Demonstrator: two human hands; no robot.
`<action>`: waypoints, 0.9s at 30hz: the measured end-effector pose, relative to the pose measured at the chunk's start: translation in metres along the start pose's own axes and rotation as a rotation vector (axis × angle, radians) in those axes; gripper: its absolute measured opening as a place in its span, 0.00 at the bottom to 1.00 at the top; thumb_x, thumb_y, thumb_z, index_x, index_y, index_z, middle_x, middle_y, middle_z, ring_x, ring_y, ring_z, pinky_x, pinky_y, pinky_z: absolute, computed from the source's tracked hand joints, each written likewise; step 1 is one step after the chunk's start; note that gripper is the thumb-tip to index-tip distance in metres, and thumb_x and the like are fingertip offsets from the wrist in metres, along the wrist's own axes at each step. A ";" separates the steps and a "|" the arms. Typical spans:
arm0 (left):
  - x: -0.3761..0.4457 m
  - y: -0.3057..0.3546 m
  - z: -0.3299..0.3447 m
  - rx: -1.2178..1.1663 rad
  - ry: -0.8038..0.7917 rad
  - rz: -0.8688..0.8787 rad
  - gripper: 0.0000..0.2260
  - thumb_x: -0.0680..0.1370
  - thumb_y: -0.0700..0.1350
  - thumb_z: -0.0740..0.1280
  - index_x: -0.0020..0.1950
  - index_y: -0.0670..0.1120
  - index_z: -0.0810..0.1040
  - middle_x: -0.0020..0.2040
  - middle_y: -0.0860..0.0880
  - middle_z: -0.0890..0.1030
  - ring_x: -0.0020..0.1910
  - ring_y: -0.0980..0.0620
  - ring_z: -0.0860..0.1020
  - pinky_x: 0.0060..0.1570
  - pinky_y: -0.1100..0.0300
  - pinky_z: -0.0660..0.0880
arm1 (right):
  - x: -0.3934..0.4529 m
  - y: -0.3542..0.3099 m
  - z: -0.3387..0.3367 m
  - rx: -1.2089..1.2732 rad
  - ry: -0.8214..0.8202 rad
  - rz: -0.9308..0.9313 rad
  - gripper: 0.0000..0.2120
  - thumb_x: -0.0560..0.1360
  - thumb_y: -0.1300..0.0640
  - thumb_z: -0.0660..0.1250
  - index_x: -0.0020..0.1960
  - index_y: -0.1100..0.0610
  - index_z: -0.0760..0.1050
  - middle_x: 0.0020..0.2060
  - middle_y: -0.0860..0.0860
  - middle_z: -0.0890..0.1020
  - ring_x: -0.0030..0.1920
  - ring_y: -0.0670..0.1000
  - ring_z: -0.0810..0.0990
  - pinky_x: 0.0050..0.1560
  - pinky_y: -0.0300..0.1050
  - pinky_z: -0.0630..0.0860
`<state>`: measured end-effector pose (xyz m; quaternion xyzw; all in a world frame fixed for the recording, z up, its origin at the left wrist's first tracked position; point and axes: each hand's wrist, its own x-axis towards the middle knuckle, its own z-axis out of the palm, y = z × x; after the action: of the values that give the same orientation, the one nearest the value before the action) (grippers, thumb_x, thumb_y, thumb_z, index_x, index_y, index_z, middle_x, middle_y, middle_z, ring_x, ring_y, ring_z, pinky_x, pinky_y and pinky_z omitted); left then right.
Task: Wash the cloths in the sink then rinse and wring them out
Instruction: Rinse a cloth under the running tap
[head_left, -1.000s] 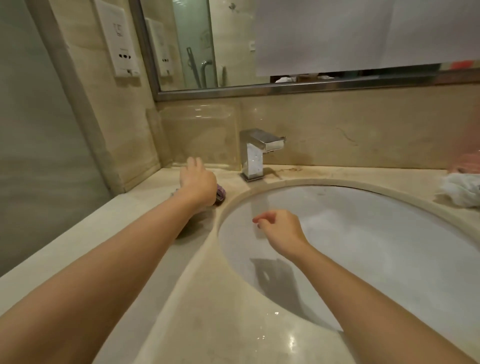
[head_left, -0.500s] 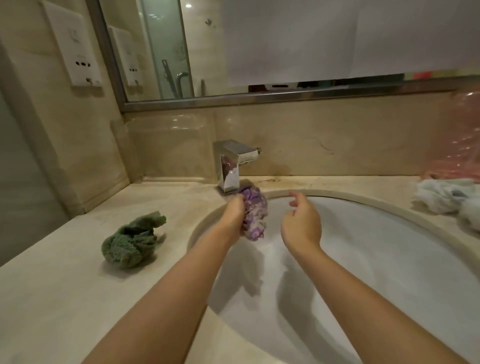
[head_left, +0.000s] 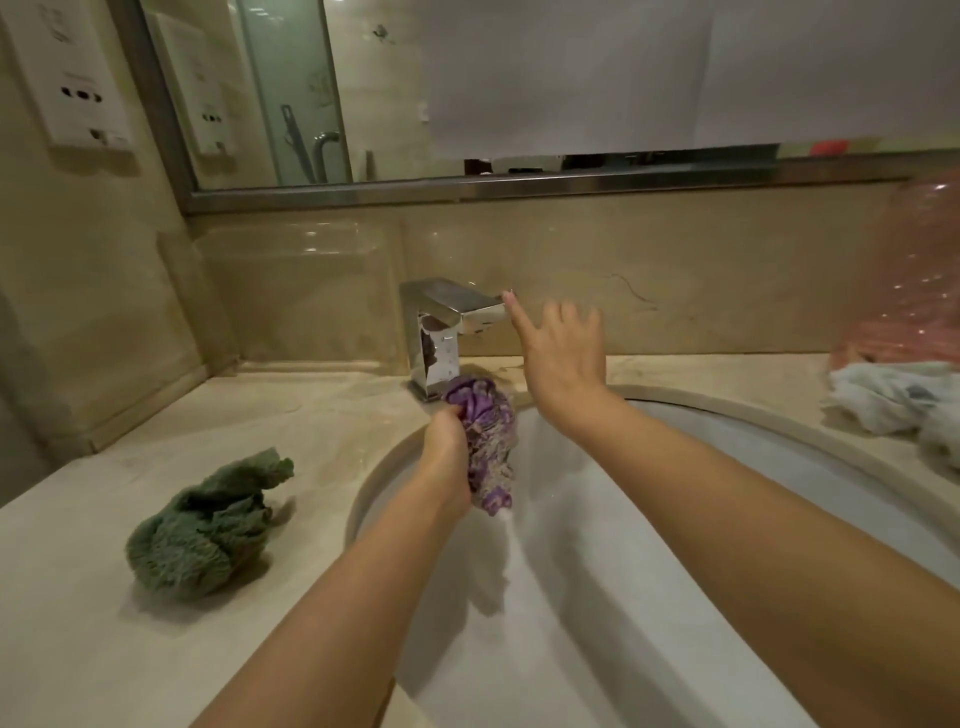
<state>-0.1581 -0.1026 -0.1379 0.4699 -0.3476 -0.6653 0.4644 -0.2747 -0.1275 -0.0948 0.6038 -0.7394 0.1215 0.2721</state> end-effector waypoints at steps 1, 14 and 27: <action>0.000 0.000 0.000 -0.026 0.005 -0.008 0.17 0.81 0.49 0.53 0.47 0.42 0.78 0.39 0.43 0.79 0.36 0.46 0.75 0.34 0.58 0.70 | 0.002 0.001 -0.001 0.032 -0.039 0.020 0.36 0.80 0.58 0.58 0.79 0.46 0.41 0.63 0.57 0.71 0.63 0.57 0.68 0.59 0.51 0.64; -0.016 -0.005 0.007 0.297 0.065 0.201 0.17 0.83 0.51 0.58 0.63 0.43 0.77 0.55 0.44 0.81 0.51 0.47 0.78 0.51 0.55 0.72 | -0.069 -0.030 0.023 1.923 -0.555 0.725 0.17 0.79 0.43 0.62 0.57 0.55 0.78 0.53 0.52 0.82 0.56 0.53 0.78 0.59 0.50 0.76; -0.017 0.008 -0.006 0.412 0.315 0.528 0.14 0.82 0.49 0.60 0.56 0.43 0.81 0.50 0.45 0.82 0.51 0.46 0.79 0.56 0.52 0.75 | -0.076 -0.033 0.018 2.029 -0.543 0.484 0.06 0.78 0.50 0.66 0.51 0.51 0.78 0.43 0.48 0.83 0.43 0.46 0.79 0.39 0.39 0.74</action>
<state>-0.1481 -0.0897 -0.1277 0.5444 -0.5076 -0.3582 0.5636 -0.2383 -0.0813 -0.1561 0.3922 -0.4291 0.5904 -0.5599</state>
